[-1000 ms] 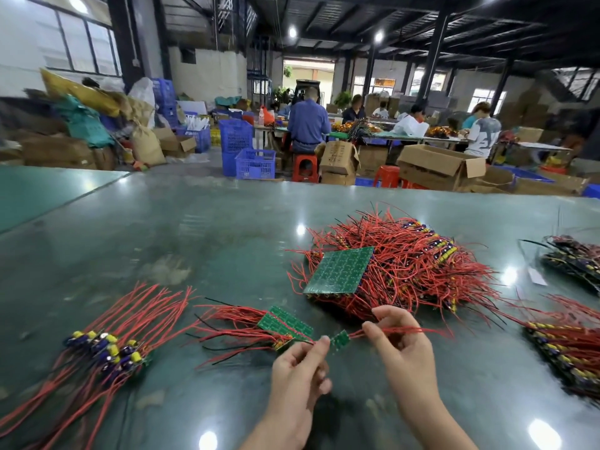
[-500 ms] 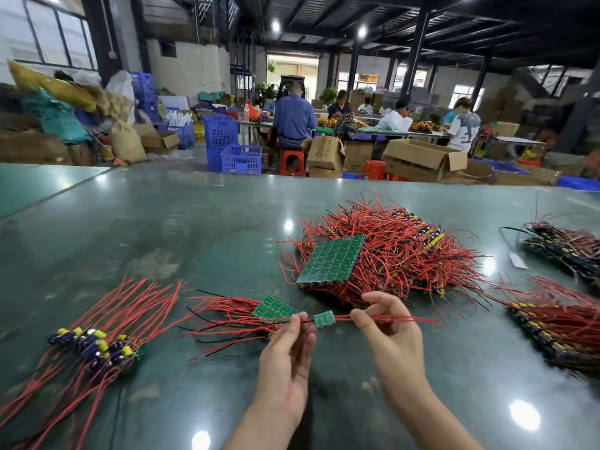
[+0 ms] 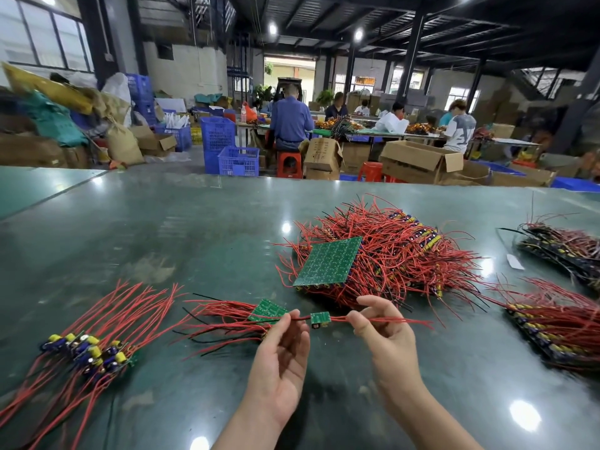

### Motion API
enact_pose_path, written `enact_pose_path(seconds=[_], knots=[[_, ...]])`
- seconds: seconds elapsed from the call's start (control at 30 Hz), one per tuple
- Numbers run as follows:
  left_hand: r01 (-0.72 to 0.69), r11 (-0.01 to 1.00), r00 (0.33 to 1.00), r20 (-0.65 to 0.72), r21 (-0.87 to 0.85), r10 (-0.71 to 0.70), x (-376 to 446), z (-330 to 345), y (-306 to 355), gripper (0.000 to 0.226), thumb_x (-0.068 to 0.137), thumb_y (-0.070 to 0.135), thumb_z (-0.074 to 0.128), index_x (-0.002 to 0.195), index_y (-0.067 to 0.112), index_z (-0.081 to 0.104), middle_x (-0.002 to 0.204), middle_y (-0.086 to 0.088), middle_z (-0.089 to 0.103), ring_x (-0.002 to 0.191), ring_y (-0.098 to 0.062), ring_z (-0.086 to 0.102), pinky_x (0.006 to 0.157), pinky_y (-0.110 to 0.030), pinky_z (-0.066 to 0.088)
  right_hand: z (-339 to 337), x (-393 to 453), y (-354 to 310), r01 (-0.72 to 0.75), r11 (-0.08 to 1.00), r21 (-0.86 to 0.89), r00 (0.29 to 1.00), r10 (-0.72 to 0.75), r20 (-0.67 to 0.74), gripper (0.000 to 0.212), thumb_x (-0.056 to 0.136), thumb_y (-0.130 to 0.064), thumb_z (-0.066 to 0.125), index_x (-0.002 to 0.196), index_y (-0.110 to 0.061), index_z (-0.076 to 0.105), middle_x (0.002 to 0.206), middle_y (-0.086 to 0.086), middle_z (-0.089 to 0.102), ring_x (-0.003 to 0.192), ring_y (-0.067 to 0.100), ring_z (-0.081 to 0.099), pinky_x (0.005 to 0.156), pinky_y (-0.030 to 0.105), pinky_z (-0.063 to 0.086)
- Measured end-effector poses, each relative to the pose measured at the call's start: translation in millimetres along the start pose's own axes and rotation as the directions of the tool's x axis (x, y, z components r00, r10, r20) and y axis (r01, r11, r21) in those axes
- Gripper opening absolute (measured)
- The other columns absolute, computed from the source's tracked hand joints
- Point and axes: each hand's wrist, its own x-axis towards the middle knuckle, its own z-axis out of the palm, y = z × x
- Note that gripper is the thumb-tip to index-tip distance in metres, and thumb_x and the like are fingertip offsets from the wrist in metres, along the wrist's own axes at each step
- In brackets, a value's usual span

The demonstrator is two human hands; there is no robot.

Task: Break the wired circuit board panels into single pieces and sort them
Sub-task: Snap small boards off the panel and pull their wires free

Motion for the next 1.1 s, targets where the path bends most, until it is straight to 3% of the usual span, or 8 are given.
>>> enact_pose_path(seconds=[0.07, 0.2, 0.43, 0.53, 0.7, 0.83, 1.0, 1.1], knots=[[0.004, 1.0, 1.0, 0.015, 0.004, -0.004, 1, 0, 0, 0.022, 0.081, 0.008, 0.061, 0.066, 0.003, 0.075, 0.064, -0.007, 0.069, 0.053, -0.011, 0.067, 0.045, -0.019, 0.054, 1, 3, 3, -0.166, 0.968, 0.189, 0.986, 0.165, 0.021, 0.025, 0.067, -0.007, 0.069, 0.091, -0.013, 0.065, 0.062, -0.003, 0.06, 0.053, 0.005, 0.056, 0.055, 0.013, 0.048], [-0.002, 1.0, 0.997, 0.076, 0.028, -0.001, 0, 0, -4, 0.015, 0.073, 0.004, 0.062, 0.07, -0.001, 0.075, 0.071, -0.013, 0.071, 0.061, -0.016, 0.071, 0.049, -0.021, 0.056, 4, 5, 10, -0.522, 0.698, 0.491, 0.843, 0.509, 0.173, 0.024, 0.072, -0.015, 0.063, 0.095, -0.008, 0.067, 0.063, 0.002, 0.063, 0.051, 0.007, 0.058, 0.049, 0.015, 0.051], [-0.062, 0.981, 0.984, 0.178, 0.182, 0.029, -5, -3, -10, 0.029, 0.075, -0.013, 0.049, 0.065, -0.002, 0.074, 0.076, -0.018, 0.071, 0.065, -0.022, 0.072, 0.052, -0.025, 0.057, 2, 9, 10, -0.537, 0.644, 0.545, 0.825, 0.536, 0.179, 0.021, 0.074, -0.025, 0.06, 0.085, -0.008, 0.065, 0.062, 0.003, 0.063, 0.049, 0.008, 0.059, 0.048, 0.019, 0.052], [-0.005, 0.967, 0.973, 0.224, 0.253, -0.054, -7, -1, -9, 0.021, 0.072, -0.004, 0.057, 0.077, -0.001, 0.076, 0.08, -0.017, 0.072, 0.064, -0.02, 0.071, 0.051, -0.025, 0.057, 2, 11, 10, -0.52, 0.697, 0.494, 0.841, 0.52, 0.15, 0.02, 0.073, -0.028, 0.059, 0.078, -0.009, 0.065, 0.064, 0.002, 0.065, 0.049, 0.009, 0.061, 0.046, 0.02, 0.052], [0.044, 0.895, 0.976, 0.172, 0.444, -0.134, -9, -11, -10, 0.026, 0.07, 0.019, 0.067, 0.091, 0.004, 0.072, 0.084, -0.012, 0.07, 0.057, -0.016, 0.066, 0.052, -0.027, 0.057, 4, 0, 13, -0.542, 0.752, 0.376, 0.839, 0.452, 0.304, 0.021, 0.076, -0.028, 0.056, 0.077, -0.009, 0.065, 0.067, 0.001, 0.066, 0.051, 0.008, 0.056, 0.048, 0.018, 0.046], [-0.007, 0.864, 0.963, 0.236, 0.503, -0.129, -14, -10, -6, 0.039, 0.05, 0.022, 0.09, 0.082, 0.007, 0.074, 0.075, -0.011, 0.069, 0.057, -0.014, 0.067, 0.052, -0.024, 0.056, 4, 0, 11, -0.362, 0.919, 0.156, 0.885, 0.286, 0.368, 0.027, 0.078, -0.031, 0.053, 0.068, -0.015, 0.071, 0.074, -0.007, 0.067, 0.068, 0.007, 0.054, 0.07, 0.024, 0.042], [-0.022, 0.802, 0.941, 0.284, 0.597, -0.186, -16, 0, -5, 0.024, 0.069, 0.001, 0.067, 0.093, 0.002, 0.07, 0.077, -0.012, 0.069, 0.059, -0.016, 0.066, 0.054, -0.025, 0.056, -10, 8, 4, -0.171, 0.976, -0.135, 0.876, 0.213, 0.432, 0.03, 0.088, -0.04, 0.048, 0.082, -0.026, 0.074, 0.082, -0.013, 0.07, 0.081, 0.006, 0.061, 0.083, 0.032, 0.043], [-0.137, 0.778, 0.964, 0.264, 0.613, -0.038, -24, 6, 19, 0.025, 0.067, -0.002, 0.062, 0.092, 0.001, 0.063, 0.07, -0.012, 0.069, 0.053, -0.016, 0.065, 0.051, -0.022, 0.055, -5, 5, 8, -0.171, 0.96, -0.221, 0.893, 0.246, 0.377, 0.034, 0.1, -0.032, 0.039, 0.095, -0.028, 0.072, 0.097, -0.003, 0.072, 0.088, 0.021, 0.063, 0.084, 0.032, 0.048]])
